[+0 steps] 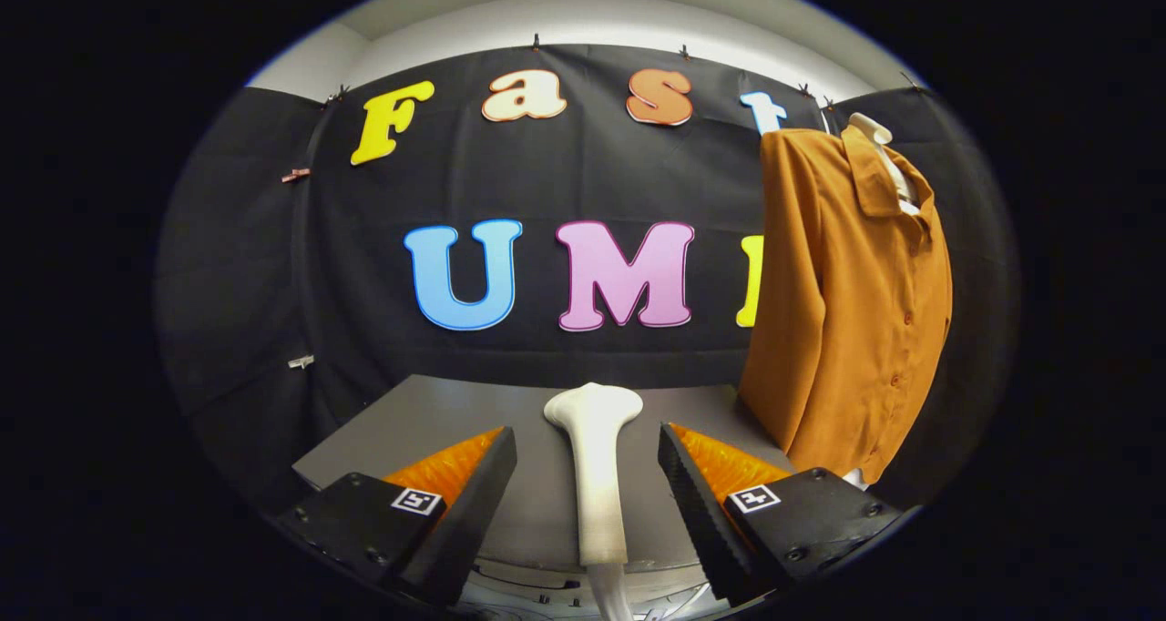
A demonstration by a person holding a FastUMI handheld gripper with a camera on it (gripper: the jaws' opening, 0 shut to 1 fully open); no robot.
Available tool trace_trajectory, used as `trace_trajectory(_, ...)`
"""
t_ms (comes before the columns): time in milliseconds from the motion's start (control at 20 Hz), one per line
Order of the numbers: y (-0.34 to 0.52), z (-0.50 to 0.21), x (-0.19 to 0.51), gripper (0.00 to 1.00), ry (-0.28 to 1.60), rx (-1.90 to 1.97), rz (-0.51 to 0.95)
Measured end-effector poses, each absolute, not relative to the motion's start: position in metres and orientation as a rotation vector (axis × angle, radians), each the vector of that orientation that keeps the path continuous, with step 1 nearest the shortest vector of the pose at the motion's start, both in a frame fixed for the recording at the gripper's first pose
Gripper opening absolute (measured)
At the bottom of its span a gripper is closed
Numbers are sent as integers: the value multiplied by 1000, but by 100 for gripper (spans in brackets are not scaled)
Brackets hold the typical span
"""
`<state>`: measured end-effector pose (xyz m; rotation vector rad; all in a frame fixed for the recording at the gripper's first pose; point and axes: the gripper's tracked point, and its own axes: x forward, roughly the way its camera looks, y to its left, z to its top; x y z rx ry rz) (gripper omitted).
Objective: Iron the clothes twice with a garment steamer, once on the left side and once on the right side.
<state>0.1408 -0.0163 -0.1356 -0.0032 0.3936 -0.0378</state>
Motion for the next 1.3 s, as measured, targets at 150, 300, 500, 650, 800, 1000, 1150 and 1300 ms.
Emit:
trace_trajectory(150, -15, -157, 160, 98, 462, 3, -28)
trace_trajectory(300, -18, -181, 172, 98, 547, -4, -39)
trace_trajectory(500, -25, -202, 181, 99, 642, 7, -66)
trace_trajectory(650, -23, -211, 185, 98, 680, 0, -61)
trace_trajectory(800, -24, -218, 187, 98, 712, 10, -67)
trace_trajectory(1000, -28, -233, 190, 93, 774, 55, -90)
trace_trajectory(1150, -29, -244, 186, 90, 823, 41, -87)
trace_trajectory(1300, -29, -249, 187, 70, 845, 13, -77)
